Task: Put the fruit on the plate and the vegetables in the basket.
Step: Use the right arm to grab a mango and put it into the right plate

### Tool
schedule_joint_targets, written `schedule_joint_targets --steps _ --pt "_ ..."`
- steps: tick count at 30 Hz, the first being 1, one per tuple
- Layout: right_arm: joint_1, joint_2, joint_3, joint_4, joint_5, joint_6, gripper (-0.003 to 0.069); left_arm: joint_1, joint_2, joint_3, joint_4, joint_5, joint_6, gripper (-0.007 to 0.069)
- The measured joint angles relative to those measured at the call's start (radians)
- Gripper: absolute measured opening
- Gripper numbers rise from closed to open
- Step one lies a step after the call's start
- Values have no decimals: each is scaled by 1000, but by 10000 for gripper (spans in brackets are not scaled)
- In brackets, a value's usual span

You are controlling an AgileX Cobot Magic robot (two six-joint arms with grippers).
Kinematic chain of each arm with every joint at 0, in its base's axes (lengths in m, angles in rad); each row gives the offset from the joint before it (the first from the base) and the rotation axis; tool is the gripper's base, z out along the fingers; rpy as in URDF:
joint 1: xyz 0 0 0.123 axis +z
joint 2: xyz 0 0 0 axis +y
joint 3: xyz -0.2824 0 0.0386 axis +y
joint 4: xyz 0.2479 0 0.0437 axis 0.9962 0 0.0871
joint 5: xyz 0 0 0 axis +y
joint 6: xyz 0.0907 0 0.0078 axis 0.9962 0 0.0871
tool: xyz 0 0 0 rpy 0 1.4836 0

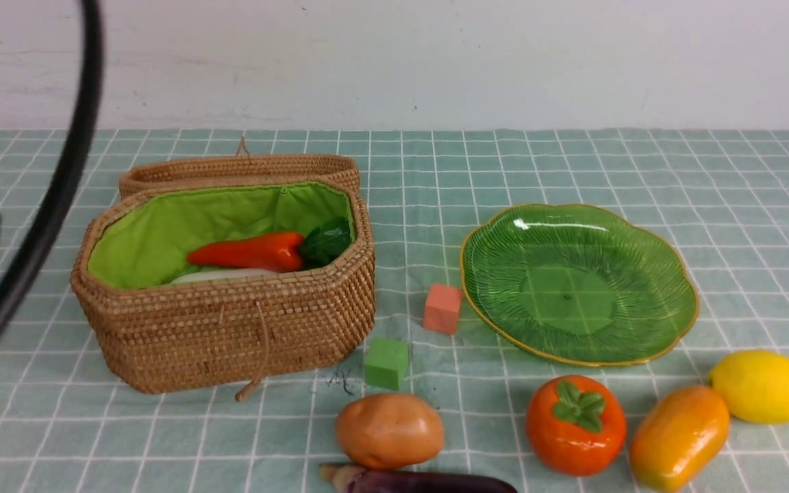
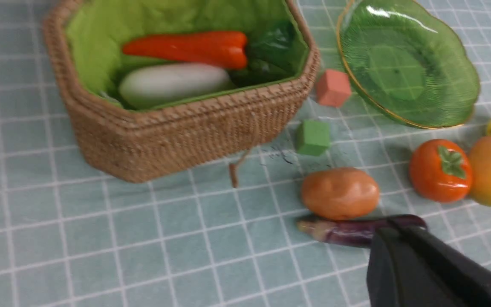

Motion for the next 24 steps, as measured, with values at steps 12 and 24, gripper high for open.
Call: schedule_joint_targets --steps 12,24 --pt "0 0 5 -89 -29 0 242 0 -301 555 31 -516 52 -13" --pt "0 0 11 -195 -586 0 242 0 -302 579 30 -580 53 -13"
